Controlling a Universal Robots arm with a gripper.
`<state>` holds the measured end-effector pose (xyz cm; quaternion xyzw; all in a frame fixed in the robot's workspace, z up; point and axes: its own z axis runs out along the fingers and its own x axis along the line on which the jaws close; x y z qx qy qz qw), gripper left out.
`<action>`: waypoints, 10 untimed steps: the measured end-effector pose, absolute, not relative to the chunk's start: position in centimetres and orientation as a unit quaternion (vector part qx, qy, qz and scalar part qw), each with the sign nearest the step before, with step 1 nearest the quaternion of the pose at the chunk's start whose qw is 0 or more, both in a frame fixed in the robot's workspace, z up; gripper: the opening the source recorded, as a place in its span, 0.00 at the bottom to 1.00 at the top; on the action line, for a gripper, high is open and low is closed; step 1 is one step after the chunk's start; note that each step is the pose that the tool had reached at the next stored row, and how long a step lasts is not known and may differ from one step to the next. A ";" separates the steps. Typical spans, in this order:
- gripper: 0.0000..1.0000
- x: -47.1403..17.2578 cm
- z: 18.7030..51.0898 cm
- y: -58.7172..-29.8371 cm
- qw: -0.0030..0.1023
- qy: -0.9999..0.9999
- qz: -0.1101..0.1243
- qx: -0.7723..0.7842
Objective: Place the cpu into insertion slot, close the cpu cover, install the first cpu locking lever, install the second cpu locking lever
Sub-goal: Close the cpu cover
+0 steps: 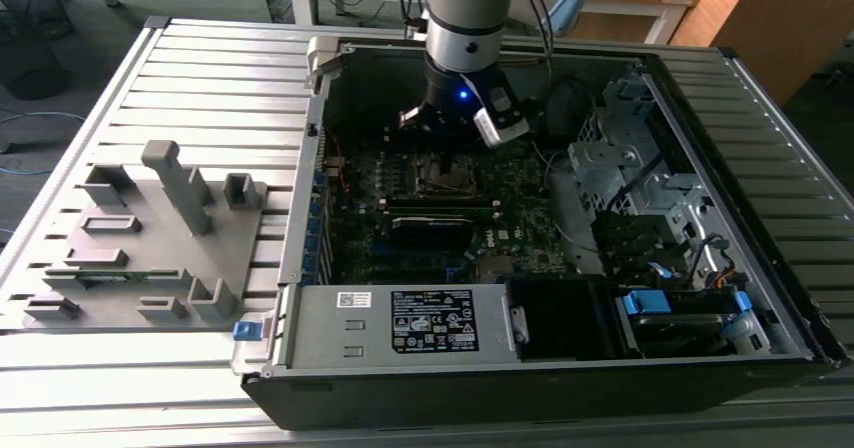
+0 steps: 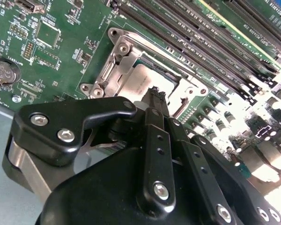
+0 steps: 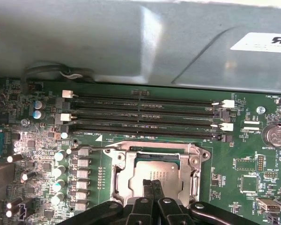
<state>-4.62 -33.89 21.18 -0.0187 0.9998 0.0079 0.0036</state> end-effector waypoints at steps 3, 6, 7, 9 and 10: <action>0.11 -4.6 21.3 -33.9 0.004 1.000 0.008 -0.019; 0.11 -4.6 21.6 -33.9 0.004 1.000 0.008 -0.018; 0.11 -4.6 21.7 -33.9 0.004 1.000 0.008 -0.018; 0.11 -4.6 21.7 -33.9 0.004 1.000 0.008 -0.014; 0.11 -4.6 21.7 -33.9 0.004 1.000 0.008 -0.010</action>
